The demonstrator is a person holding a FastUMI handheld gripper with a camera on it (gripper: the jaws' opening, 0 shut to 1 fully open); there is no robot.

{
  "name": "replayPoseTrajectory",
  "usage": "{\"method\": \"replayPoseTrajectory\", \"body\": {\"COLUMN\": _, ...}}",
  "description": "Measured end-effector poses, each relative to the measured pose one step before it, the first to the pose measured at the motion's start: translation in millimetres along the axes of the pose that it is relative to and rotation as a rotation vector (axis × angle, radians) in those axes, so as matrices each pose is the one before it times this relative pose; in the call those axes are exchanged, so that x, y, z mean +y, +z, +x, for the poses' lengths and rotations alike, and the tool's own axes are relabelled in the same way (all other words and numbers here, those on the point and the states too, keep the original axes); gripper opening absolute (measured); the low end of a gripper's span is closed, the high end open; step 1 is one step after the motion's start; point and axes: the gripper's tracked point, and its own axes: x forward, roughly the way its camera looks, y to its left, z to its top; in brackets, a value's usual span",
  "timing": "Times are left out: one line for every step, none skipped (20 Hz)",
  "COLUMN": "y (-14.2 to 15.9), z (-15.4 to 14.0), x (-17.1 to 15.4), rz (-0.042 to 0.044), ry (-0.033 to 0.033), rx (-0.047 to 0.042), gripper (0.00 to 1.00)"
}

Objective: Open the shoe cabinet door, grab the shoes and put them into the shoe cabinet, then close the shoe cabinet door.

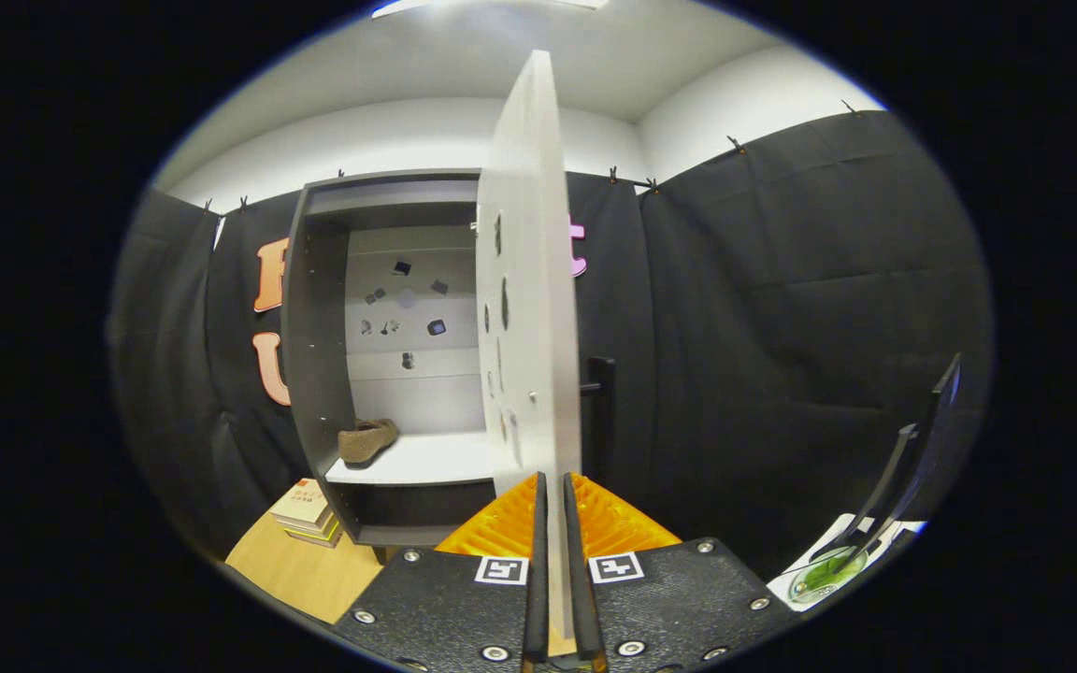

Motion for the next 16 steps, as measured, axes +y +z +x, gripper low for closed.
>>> {"method": "replayPoseTrajectory", "body": {"y": -2.46, "z": -3.12, "x": 9.7, "rz": -0.00969, "ry": -0.00334, "rx": 0.00032, "gripper": 0.1}}
{"method": "replayPoseTrajectory", "body": {"y": -6.87, "z": 1.14, "x": 10.73, "rz": -0.01147, "ry": 0.00387, "rx": 0.01035, "gripper": 0.1}}
{"method": "replayPoseTrajectory", "body": {"y": -6.55, "z": -2.05, "x": 11.93, "rz": -0.00884, "ry": 0.01051, "rx": 0.02172, "gripper": 0.1}}
{"method": "replayPoseTrajectory", "body": {"y": -7.93, "z": -0.74, "x": 14.13, "rz": -0.00397, "ry": 0.01904, "rx": 0.02644, "gripper": 0.1}}
{"method": "replayPoseTrajectory", "body": {"y": -6.35, "z": -1.73, "x": 15.12, "rz": 0.00542, "ry": 0.03302, "rx": 0.01417, "gripper": 0.1}}
{"method": "replayPoseTrajectory", "body": {"y": -7.58, "z": 2.82, "x": 14.38, "rz": 0.01016, "ry": 0.02537, "rx": 0.01938, "gripper": 0.14}}
{"method": "replayPoseTrajectory", "body": {"y": -11.63, "z": 4.13, "x": 10.7, "rz": 0.0064, "ry": 0.0174, "rx": 0.02386, "gripper": 0.15}}
{"method": "replayPoseTrajectory", "body": {"y": -12.5, "z": 5.06, "x": 11.0, "rz": 0.00724, "ry": 0.02048, "rx": 0.02991, "gripper": 0.18}}
{"method": "replayPoseTrajectory", "body": {"y": -10.98, "z": 4.8, "x": 10.38, "rz": 0.01028, "ry": 0.02312, "rx": 0.02388, "gripper": 0.19}}
{"method": "replayPoseTrajectory", "body": {"y": -10.4, "z": 6.4, "x": 8.27, "rz": 0.00977, "ry": 0.01888, "rx": 0.02235, "gripper": 0.23}}
{"method": "replayPoseTrajectory", "body": {"y": -10.26, "z": 7.0, "x": 5.94, "rz": 0.0081, "ry": 0.01408, "rx": 0.01853, "gripper": 0.24}}
{"method": "replayPoseTrajectory", "body": {"y": -11.43, "z": 7.06, "x": 3.91, "rz": 0.00581, "ry": 0.01014, "rx": 0.02331, "gripper": 0.27}}
{"method": "replayPoseTrajectory", "body": {"y": -11.74, "z": 7.3, "x": 5.07, "rz": 0.00662, "ry": 0.0107, "rx": 0.02453, "gripper": 0.28}}
{"method": "replayPoseTrajectory", "body": {"y": -11.59, "z": 8.68, "x": 3.53, "rz": 0.00786, "ry": 0.00781, "rx": 0.02097, "gripper": 0.3}}
{"method": "replayPoseTrajectory", "body": {"y": -10.72, "z": 8.59, "x": 2.87, "rz": 0.00559, "ry": 0.00593, "rx": 0.02026, "gripper": 0.31}}
{"method": "replayPoseTrajectory", "body": {"y": -13.59, "z": 10.88, "x": 2.28, "rz": 0.00632, "ry": 0.00116, "rx": 0.02473, "gripper": 0.33}}
